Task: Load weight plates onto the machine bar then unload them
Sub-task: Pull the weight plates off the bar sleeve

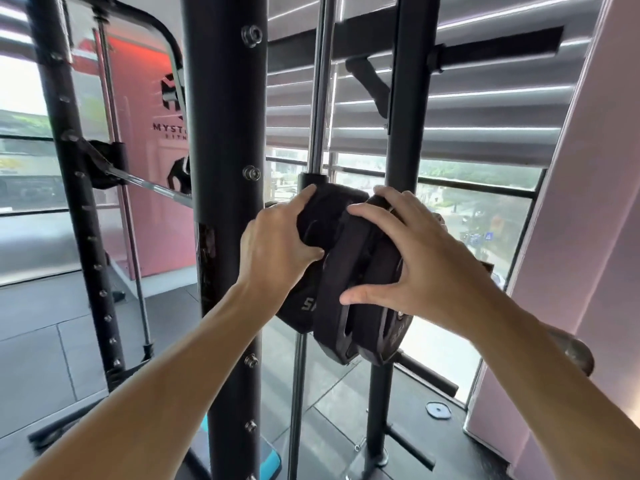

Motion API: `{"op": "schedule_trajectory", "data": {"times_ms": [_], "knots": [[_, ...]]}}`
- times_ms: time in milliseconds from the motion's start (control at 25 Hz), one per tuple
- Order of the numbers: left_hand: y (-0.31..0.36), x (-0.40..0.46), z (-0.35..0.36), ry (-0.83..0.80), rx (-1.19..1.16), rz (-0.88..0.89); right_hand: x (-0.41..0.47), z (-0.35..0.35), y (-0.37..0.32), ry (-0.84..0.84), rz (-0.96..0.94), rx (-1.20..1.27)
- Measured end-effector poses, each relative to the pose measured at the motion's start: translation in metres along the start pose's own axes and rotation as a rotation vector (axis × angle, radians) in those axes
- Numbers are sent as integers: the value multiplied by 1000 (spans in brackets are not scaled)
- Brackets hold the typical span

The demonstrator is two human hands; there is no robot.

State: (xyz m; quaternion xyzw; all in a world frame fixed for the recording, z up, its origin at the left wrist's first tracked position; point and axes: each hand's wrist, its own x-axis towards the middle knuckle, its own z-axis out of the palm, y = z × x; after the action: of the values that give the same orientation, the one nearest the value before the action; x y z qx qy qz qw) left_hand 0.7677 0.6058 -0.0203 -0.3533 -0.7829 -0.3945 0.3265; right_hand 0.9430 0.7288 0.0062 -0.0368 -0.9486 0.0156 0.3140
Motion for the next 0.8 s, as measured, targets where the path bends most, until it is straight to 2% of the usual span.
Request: {"op": "schedule_trajectory", "data": {"times_ms": [240, 560, 800], "knots": [[-10, -2, -5, 59, 80, -70, -5, 6, -2, 20, -36, -22], [-21, -31, 12, 205, 30, -134, -7, 11, 1, 20, -49, -16], [-17, -45, 17, 226, 49, -196, -7, 12, 1, 11, -57, -53]]}}
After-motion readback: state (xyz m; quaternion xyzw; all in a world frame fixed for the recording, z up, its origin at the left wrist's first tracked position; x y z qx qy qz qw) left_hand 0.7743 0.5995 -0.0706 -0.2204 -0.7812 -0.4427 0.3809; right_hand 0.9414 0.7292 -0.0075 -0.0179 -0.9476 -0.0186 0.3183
